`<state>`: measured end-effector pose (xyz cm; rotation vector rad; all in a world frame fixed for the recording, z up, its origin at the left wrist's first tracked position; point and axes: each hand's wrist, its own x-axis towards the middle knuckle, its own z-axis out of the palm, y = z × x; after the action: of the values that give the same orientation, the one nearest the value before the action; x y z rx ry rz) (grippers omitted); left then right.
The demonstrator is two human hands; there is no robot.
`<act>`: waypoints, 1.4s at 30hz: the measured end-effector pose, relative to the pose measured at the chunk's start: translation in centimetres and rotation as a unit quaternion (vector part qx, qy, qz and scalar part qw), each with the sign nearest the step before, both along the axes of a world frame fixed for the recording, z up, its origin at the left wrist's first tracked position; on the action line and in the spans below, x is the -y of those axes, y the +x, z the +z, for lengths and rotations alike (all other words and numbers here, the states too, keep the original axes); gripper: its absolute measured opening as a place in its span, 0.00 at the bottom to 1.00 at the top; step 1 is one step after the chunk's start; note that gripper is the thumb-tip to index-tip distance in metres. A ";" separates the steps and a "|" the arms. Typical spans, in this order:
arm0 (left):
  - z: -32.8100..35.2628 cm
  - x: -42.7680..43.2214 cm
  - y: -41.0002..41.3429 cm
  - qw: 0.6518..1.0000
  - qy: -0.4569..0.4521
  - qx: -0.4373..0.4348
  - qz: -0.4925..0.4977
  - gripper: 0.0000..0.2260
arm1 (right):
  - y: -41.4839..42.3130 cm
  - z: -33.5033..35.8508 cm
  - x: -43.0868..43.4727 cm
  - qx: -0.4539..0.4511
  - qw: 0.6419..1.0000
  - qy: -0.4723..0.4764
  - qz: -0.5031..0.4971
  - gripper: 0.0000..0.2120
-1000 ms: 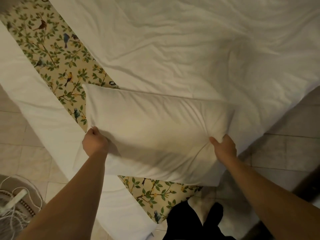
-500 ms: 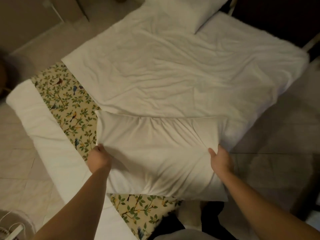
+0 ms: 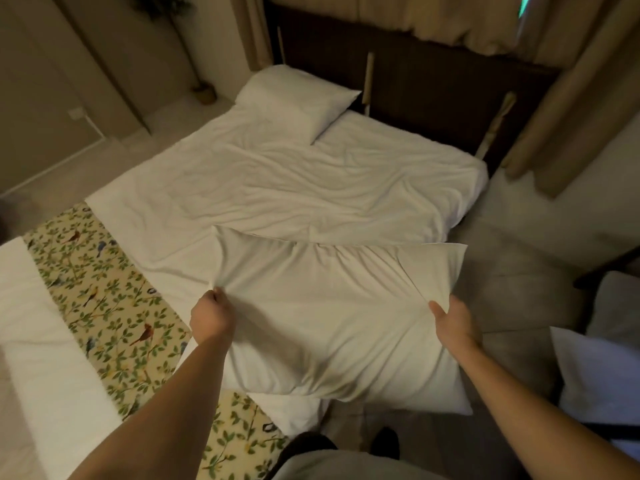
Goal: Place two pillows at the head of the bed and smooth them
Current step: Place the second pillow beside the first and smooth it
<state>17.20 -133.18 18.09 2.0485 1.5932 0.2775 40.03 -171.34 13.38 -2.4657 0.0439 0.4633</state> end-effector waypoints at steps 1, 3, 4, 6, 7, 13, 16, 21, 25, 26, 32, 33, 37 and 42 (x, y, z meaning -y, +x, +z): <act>0.3 1.0 1.1 1.000 0.000 0.004 -0.006 0.22 | 0.8 0.2 1.3 0.004 1.000 0.002 -0.004 0.20; 1.0 2.9 3.4 1.000 0.002 0.008 -0.016 0.22 | 2.4 0.4 3.8 0.007 1.000 0.009 -0.015 0.20; 1.3 3.8 4.5 1.000 0.005 0.009 -0.022 0.22 | 3.1 0.4 5.0 0.007 1.000 0.011 -0.023 0.21; 1.9 5.2 6.6 0.999 0.010 0.009 -0.036 0.22 | 4.3 0.4 6.9 0.011 0.999 0.011 -0.039 0.23; 2.1 5.7 7.7 0.999 0.014 0.008 -0.044 0.22 | 4.9 0.6 7.6 0.014 0.999 0.010 -0.046 0.24; 2.7 7.7 15.0 0.997 0.026 -0.003 -0.074 0.21 | 9.4 0.5 11.0 0.019 0.996 0.048 -0.077 0.20; 2.6 8.2 19.0 0.996 0.030 -0.004 -0.089 0.21 | 12.4 -0.3 12.2 0.013 0.995 0.049 -0.091 0.19; 1.6 8.5 26.0 0.995 0.033 -0.004 -0.090 0.19 | 18.8 -0.6 12.7 0.013 0.995 0.030 -0.090 0.27; 0.8 8.8 31.2 0.996 0.025 0.003 -0.087 0.19 | 24.0 -0.8 12.6 0.018 0.996 0.023 -0.085 0.28; 0.7 8.8 32.4 0.996 0.022 0.000 -0.086 0.19 | 25.3 -0.8 12.7 0.015 0.996 0.020 -0.084 0.28; 1.4 7.9 41.1 0.994 0.023 -0.011 -0.105 0.19 | 34.1 -0.9 12.7 0.000 0.995 0.038 -0.089 0.28; 1.5 7.8 42.5 0.994 0.028 -0.013 -0.104 0.19 | 35.4 -1.0 12.7 0.002 0.995 0.036 -0.089 0.27; 1.6 7.4 47.4 0.995 0.025 -0.008 -0.098 0.18 | 40.1 -1.3 12.6 -0.005 0.996 0.030 -0.088 0.29; 1.0 7.1 53.0 0.997 0.026 -0.002 -0.079 0.20 | 47.3 -1.7 11.8 0.004 0.999 0.023 -0.048 0.27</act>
<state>70.22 -140.32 19.07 2.2014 1.4302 0.2612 87.31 -183.14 11.69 -2.4082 0.1470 0.4095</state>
